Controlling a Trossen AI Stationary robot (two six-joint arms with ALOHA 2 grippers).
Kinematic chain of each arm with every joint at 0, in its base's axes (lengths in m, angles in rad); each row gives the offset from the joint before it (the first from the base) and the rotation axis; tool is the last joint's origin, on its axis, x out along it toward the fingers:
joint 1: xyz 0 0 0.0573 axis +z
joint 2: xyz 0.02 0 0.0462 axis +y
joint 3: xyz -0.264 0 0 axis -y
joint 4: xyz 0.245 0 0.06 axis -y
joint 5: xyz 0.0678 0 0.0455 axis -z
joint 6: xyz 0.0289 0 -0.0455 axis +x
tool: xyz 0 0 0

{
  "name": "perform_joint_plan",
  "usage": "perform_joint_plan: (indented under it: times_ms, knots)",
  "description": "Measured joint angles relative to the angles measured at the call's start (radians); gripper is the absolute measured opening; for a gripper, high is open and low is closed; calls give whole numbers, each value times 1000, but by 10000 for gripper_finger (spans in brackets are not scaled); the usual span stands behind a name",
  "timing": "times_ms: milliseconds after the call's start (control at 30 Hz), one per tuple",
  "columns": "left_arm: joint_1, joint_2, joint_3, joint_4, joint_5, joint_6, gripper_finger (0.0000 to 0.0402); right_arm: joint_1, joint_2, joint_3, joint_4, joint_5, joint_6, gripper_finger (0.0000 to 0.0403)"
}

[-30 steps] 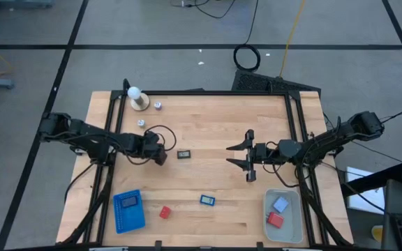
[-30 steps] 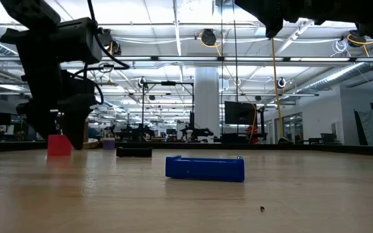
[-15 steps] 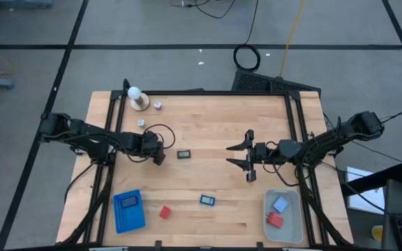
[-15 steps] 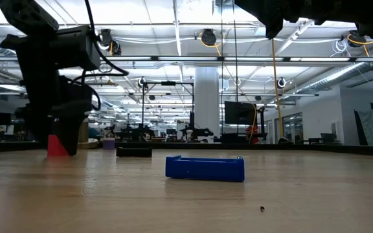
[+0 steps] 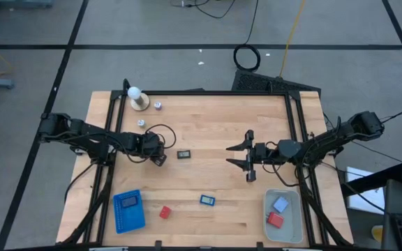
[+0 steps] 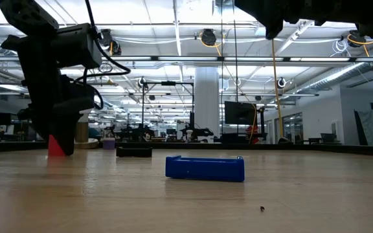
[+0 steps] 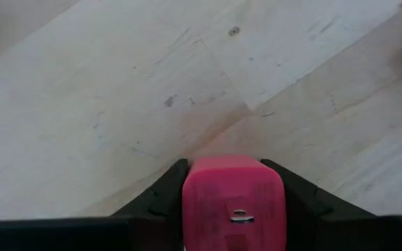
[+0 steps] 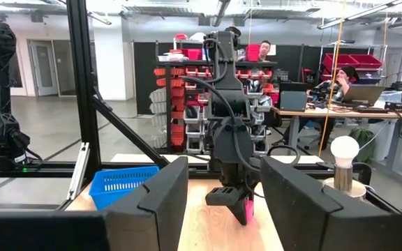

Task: Pick & Place Office items
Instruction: Put the pink charger adapter into the gray bin

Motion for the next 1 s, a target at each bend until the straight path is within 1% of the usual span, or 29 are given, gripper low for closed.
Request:
perform_joint_plan:
  times_ms: [233,433,567,667,800,1000]
  knots:
    - [0,1,0,17,-11,-2,146,0,0,0,-7,0,0,171]
    - [0,2,12,122,-12,33,146,0,0,0,-6,0,-40,171]
    - [3,1,22,264,-11,86,146,0,0,0,12,5,-89,171]
    - [17,-2,26,399,7,127,146,0,0,0,37,7,-171,171]
    - [45,-2,26,614,76,184,146,2,0,0,47,2,-259,171]
    - [90,-2,26,930,213,231,146,5,0,0,47,2,-289,171]
